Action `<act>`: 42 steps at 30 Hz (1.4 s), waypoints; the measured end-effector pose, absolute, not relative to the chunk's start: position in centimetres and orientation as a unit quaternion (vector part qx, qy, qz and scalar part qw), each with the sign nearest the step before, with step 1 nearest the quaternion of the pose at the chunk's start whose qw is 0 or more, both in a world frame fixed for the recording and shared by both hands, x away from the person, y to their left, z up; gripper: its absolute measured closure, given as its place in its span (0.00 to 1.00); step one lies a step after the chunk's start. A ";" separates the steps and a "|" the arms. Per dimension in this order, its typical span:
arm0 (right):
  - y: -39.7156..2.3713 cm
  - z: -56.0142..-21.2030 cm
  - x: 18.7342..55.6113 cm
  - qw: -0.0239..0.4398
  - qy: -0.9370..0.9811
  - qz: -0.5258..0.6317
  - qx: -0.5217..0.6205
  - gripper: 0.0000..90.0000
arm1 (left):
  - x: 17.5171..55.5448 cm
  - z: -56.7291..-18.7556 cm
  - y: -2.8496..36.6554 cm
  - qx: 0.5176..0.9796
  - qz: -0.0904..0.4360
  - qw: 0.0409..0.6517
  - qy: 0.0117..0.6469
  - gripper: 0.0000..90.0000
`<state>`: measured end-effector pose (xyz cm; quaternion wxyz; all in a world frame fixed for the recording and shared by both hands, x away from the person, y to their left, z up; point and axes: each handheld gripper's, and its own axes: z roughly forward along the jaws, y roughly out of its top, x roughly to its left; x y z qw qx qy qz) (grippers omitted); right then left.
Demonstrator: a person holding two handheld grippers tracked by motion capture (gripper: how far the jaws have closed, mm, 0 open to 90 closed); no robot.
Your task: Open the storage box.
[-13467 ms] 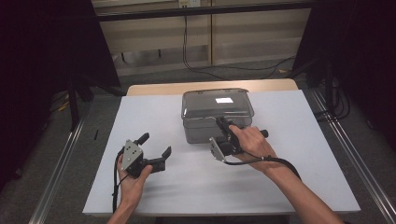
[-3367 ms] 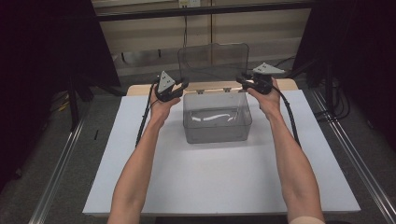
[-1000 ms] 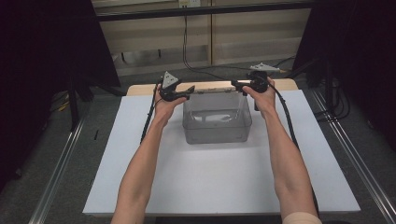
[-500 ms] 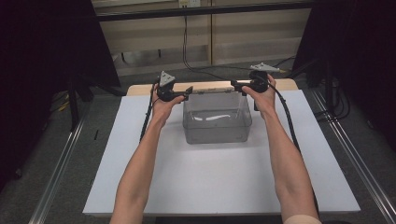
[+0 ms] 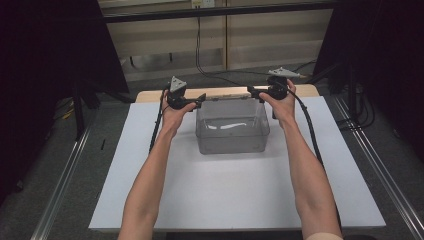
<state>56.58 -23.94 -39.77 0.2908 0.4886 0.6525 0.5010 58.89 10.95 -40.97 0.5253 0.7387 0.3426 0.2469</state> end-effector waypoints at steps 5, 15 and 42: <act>-24.0 -39.9 56.4 0.293 0.653 0.499 0.489 0.04 | 58.8 -40.7 11.2 0.737 0.246 0.524 0.349 0.07; -24.8 -40.0 55.8 0.302 0.645 0.497 0.496 0.05 | 58.8 -40.8 11.8 0.737 0.244 0.522 0.355 0.07; -26.2 -39.8 53.6 0.317 0.632 0.510 0.491 0.03 | 57.0 -39.6 12.2 0.731 0.261 0.535 0.334 0.03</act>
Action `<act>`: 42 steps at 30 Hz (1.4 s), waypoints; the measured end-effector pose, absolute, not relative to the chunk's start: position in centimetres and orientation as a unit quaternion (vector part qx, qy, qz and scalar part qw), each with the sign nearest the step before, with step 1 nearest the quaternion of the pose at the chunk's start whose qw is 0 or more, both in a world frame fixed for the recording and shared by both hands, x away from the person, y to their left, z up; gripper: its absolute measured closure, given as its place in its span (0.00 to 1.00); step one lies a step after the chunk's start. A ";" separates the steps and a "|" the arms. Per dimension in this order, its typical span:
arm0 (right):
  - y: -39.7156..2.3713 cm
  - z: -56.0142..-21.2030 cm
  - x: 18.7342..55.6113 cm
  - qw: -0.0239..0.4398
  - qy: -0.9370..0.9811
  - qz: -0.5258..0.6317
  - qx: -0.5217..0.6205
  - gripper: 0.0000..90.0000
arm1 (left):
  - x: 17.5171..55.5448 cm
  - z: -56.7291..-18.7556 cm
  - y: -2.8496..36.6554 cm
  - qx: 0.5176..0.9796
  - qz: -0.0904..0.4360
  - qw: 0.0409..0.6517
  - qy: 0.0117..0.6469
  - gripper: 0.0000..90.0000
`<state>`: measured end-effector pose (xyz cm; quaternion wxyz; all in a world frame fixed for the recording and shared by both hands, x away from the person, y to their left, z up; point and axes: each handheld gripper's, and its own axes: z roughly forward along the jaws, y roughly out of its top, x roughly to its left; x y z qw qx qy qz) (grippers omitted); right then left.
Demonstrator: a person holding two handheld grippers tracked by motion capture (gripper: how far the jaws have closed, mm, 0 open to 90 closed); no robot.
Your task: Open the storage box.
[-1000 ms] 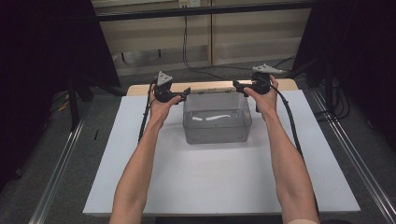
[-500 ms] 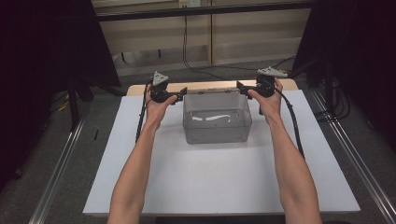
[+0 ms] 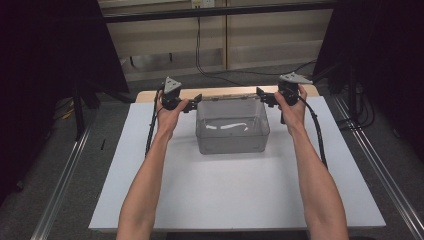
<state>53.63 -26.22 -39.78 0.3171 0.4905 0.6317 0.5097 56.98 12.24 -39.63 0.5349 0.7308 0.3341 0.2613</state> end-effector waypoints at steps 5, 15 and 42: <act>-26.7 -39.6 52.8 0.325 0.627 0.513 0.488 0.03 | 56.1 -39.1 12.6 0.722 0.263 0.546 0.334 0.03; -26.5 -39.6 50.9 0.340 0.627 0.512 0.478 0.03 | 54.2 -39.9 13.5 0.715 0.259 0.556 0.336 0.03; -26.8 -40.5 44.2 0.356 0.622 0.526 0.459 0.03 | 47.8 -40.4 15.0 0.713 0.256 0.568 0.323 0.04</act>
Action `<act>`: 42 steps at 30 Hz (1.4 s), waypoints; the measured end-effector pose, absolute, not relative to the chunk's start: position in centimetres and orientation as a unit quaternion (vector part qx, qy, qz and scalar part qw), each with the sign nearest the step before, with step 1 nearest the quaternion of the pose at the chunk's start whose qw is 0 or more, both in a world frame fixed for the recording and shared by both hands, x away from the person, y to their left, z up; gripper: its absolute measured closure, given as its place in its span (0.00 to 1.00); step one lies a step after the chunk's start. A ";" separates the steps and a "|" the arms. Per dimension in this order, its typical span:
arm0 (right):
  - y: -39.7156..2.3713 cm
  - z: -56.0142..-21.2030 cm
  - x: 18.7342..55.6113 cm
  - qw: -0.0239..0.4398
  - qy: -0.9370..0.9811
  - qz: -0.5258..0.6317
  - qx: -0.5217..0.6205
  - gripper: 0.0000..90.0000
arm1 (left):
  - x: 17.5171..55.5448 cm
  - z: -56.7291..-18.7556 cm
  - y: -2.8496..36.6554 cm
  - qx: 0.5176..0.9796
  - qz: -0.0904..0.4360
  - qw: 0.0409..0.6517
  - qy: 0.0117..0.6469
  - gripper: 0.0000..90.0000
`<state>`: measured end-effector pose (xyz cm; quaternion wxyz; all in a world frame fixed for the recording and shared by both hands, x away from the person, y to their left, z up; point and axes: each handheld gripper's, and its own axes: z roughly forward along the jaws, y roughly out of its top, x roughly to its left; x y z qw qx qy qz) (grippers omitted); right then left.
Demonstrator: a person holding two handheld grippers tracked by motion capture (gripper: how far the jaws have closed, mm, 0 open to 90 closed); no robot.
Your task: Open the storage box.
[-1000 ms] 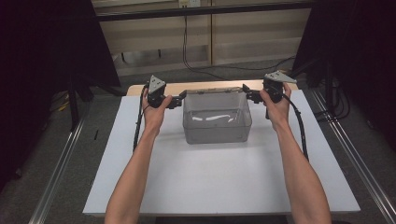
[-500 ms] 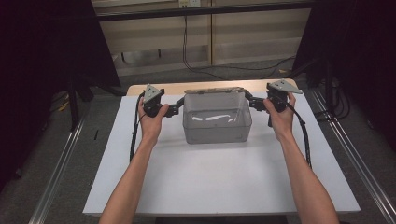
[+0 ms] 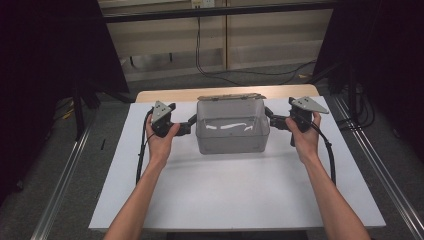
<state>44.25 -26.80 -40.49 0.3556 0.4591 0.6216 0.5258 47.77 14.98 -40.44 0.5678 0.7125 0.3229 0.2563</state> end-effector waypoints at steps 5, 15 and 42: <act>-27.4 -40.6 42.8 0.360 0.620 0.523 0.460 0.03 | 46.6 -40.8 15.9 0.713 0.262 0.559 0.331 0.04; -28.0 -41.0 39.5 0.363 0.614 0.528 0.460 0.03 | 43.5 -40.9 17.4 0.694 0.256 0.578 0.345 0.04; -29.9 -42.5 30.2 0.386 0.615 0.496 0.476 0.03 | 34.3 -43.2 22.4 0.684 0.277 0.575 0.354 0.04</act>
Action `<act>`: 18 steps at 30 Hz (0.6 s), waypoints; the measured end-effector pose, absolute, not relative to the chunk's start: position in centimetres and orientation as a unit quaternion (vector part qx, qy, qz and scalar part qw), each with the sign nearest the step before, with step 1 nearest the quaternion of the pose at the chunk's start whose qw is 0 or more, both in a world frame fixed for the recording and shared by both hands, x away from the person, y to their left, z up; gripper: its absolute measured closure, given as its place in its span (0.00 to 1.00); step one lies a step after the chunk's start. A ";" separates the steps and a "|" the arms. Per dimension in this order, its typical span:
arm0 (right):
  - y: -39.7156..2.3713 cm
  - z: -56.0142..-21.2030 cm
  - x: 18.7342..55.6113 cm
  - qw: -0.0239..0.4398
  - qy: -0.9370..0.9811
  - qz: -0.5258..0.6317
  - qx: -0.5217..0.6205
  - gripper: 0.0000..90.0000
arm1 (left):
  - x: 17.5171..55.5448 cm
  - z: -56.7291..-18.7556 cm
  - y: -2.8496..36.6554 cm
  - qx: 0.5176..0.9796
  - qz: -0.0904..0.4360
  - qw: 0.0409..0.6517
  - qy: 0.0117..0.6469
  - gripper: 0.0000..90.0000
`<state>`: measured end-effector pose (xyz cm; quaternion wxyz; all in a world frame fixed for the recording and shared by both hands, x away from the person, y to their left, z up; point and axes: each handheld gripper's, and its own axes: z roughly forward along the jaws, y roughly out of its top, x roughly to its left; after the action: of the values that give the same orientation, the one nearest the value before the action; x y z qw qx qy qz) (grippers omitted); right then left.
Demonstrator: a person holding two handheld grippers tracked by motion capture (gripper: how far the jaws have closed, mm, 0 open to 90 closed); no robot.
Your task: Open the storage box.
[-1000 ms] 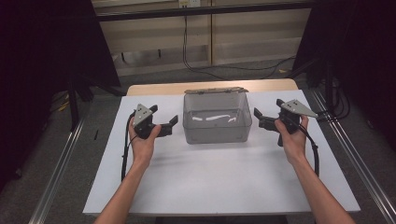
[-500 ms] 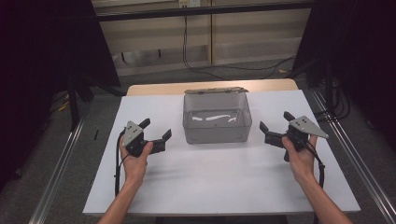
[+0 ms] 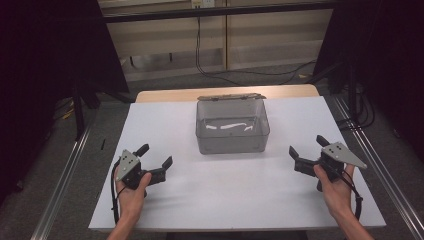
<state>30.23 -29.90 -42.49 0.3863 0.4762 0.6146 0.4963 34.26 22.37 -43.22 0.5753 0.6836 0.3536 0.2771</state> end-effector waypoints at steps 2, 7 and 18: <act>-30.2 -42.6 29.5 0.385 0.615 0.495 0.478 0.03 | 33.7 -43.4 22.8 0.679 0.284 0.573 0.360 0.05; -30.6 -42.9 28.0 0.389 0.612 0.495 0.479 0.02 | 32.3 -43.7 24.1 0.675 0.287 0.569 0.371 0.04; -30.9 -43.8 25.3 0.403 0.604 0.496 0.476 0.02 | 30.2 -44.9 25.0 0.659 0.288 0.575 0.390 0.04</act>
<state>25.34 -30.89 -43.75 0.4027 0.4759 0.6042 0.4963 30.23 24.99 -44.87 0.5749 0.6588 0.3902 0.2883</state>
